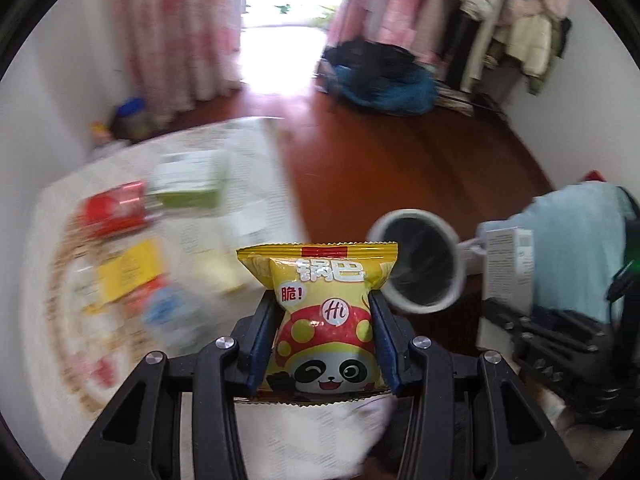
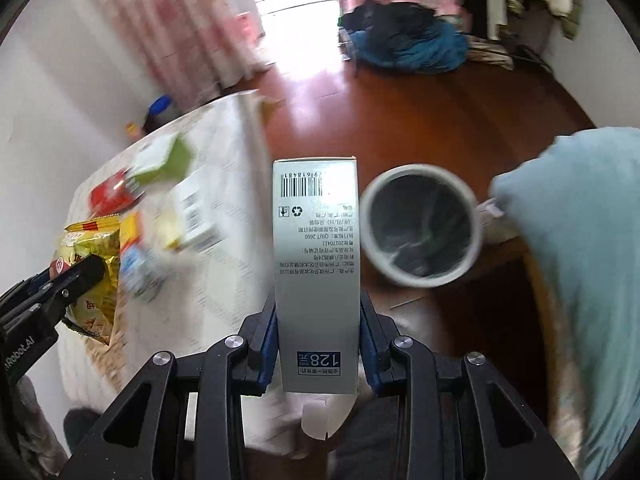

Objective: Collect trash
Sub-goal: 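Carry both items to the white bin and open both grippers to drop them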

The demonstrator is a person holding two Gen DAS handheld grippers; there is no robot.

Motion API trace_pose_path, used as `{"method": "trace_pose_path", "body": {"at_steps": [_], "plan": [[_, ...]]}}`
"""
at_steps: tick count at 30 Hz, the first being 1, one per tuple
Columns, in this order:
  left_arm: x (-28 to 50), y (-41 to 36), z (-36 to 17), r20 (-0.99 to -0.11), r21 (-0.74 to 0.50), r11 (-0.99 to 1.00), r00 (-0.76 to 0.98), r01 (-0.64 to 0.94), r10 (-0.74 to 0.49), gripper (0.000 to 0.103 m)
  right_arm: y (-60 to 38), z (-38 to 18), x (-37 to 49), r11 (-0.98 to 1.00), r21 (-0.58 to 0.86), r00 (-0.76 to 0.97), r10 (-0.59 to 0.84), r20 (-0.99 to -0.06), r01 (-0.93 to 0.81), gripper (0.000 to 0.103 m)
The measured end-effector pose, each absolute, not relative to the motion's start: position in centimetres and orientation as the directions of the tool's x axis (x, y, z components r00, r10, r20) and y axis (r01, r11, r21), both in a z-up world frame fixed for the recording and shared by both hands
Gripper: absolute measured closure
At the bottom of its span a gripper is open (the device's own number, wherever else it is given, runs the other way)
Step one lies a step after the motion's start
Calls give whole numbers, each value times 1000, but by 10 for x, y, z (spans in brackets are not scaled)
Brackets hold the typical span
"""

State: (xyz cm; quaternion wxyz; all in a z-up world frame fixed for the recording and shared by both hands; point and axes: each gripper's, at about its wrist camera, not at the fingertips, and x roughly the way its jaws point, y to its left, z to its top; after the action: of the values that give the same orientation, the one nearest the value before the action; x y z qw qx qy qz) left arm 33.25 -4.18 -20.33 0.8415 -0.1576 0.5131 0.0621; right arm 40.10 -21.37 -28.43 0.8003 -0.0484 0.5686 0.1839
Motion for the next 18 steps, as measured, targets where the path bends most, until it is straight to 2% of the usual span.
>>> {"method": "trace_pose_path", "body": {"at_steps": [8,15,17,18], "plan": [[473,-80,-278,-892,-386,905,323,-178,-317,62,-278,-342,505,976,66,261,121,-958,-210,67],[548,-105,-332,-866,-494,852,191,-175,-463,61,-300,-403,579,984,119,185,142,-972,-133,67],[563,-108,-344,-856,-515,838,166,-182,-490,53,-303,-417,593,986,113,177,134,-975,-125,67],[568,-109,-348,-843,-535,826,167,-177,-511,38,-306,-421,599,987,107,178,127,-976,-118,67]]}}
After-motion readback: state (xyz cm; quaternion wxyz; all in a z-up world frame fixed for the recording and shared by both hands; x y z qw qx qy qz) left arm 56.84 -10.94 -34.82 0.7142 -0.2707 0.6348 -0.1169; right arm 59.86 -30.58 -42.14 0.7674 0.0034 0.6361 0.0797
